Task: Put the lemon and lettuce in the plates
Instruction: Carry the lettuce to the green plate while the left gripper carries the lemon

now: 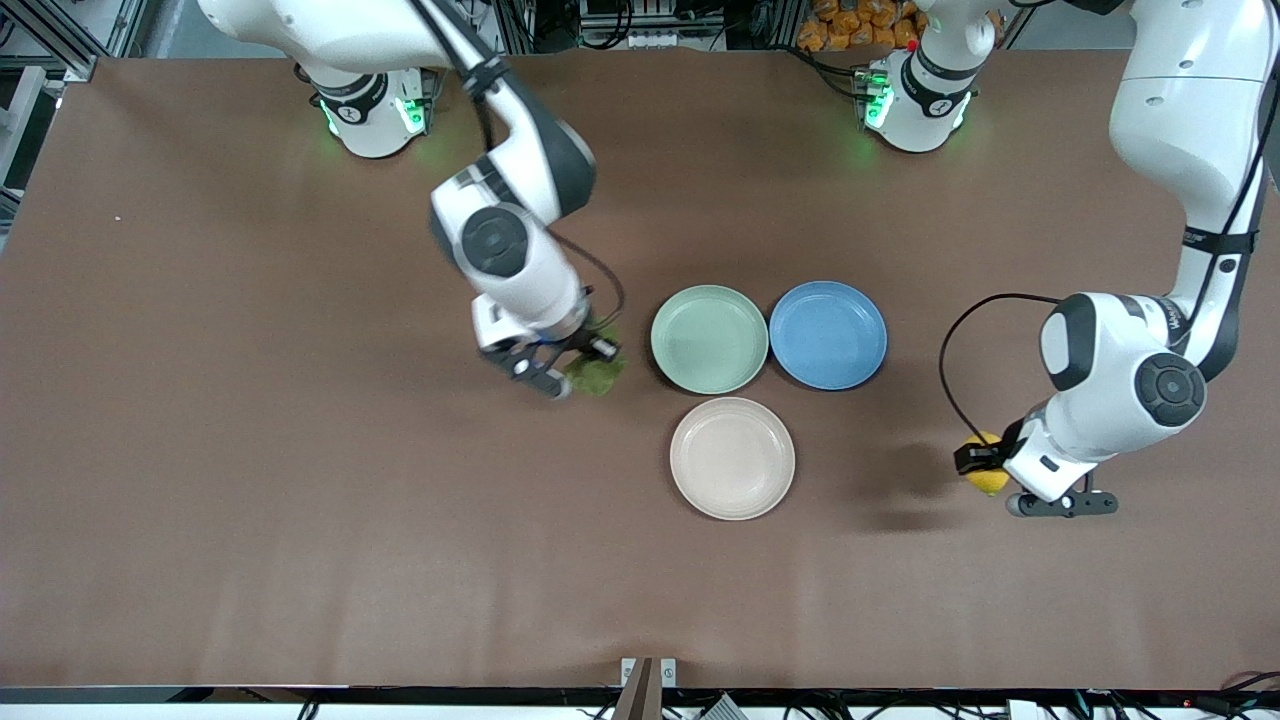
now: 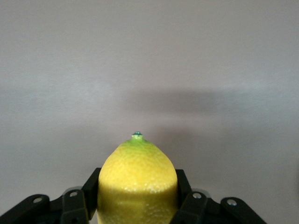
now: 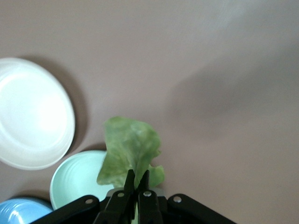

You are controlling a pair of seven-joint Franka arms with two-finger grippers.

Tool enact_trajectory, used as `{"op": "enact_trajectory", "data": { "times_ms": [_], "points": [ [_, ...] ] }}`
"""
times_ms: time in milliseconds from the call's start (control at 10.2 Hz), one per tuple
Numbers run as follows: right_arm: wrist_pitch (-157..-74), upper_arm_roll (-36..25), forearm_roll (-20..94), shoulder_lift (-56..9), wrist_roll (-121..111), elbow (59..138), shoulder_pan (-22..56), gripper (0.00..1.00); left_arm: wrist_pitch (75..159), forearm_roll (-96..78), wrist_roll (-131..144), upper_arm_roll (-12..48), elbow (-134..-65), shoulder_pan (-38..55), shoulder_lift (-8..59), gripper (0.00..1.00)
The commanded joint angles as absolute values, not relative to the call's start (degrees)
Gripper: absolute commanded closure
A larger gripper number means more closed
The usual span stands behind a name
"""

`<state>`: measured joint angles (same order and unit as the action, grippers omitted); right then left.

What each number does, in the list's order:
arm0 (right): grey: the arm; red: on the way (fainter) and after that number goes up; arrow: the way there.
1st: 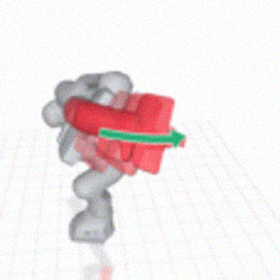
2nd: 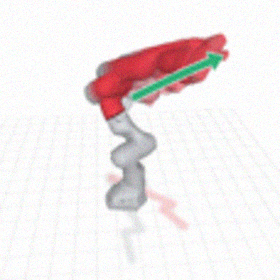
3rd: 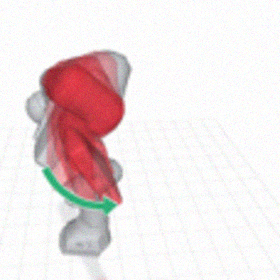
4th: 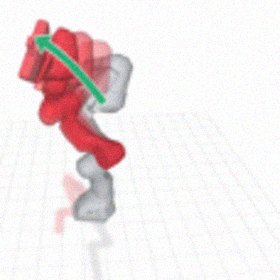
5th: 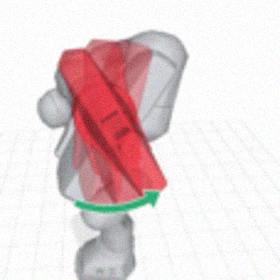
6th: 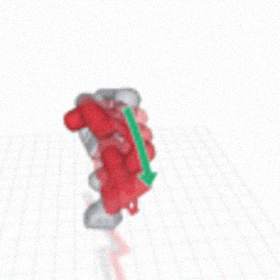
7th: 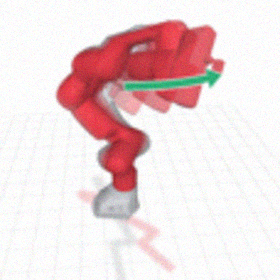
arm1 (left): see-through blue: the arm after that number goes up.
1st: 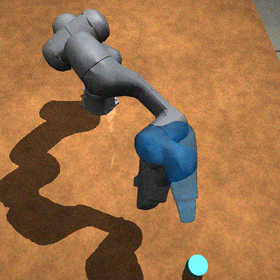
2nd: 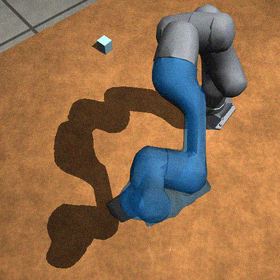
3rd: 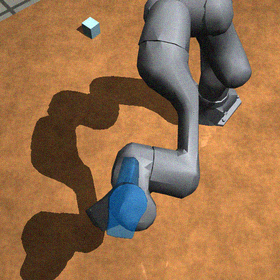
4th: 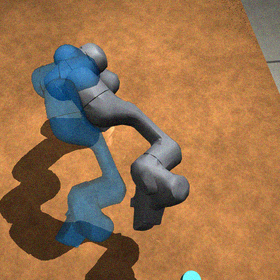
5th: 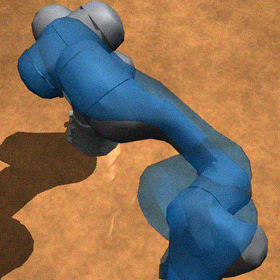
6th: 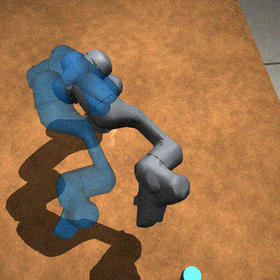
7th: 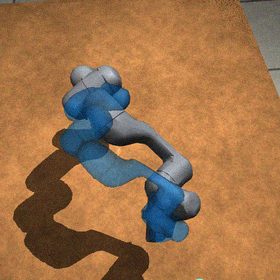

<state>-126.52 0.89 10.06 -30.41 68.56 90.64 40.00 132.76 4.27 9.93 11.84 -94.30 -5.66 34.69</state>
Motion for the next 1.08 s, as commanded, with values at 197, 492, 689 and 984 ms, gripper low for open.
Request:
{"op": "enact_trajectory", "data": {
  "times_ms": [197,492,689,984],
  "points": [
    [-138.1,0.1,10.4,-37.2,83.7,89.3,49.8,1.00,132.4,2.5,29.6,11.6,-87.8,4.8,38.1,1.00],
    [-143.7,-0.3,7.6,-40.4,90.8,89.4,54.2,1.00,133.8,2.5,37.7,11.6,-85.4,8.5,39.6,1.00],
    [-146.9,-0.2,5.0,-42.3,93.2,89.2,55.1,1.00,135.0,2.5,40.0,11.6,-85.1,10.4,40.0,1.00],
    [-146.8,-0.3,3.3,-43.7,93.0,88.0,54.6,0.45,140.9,2.5,44.8,11.6,-85.1,14.6,42.1,1.00]
  ]
}}
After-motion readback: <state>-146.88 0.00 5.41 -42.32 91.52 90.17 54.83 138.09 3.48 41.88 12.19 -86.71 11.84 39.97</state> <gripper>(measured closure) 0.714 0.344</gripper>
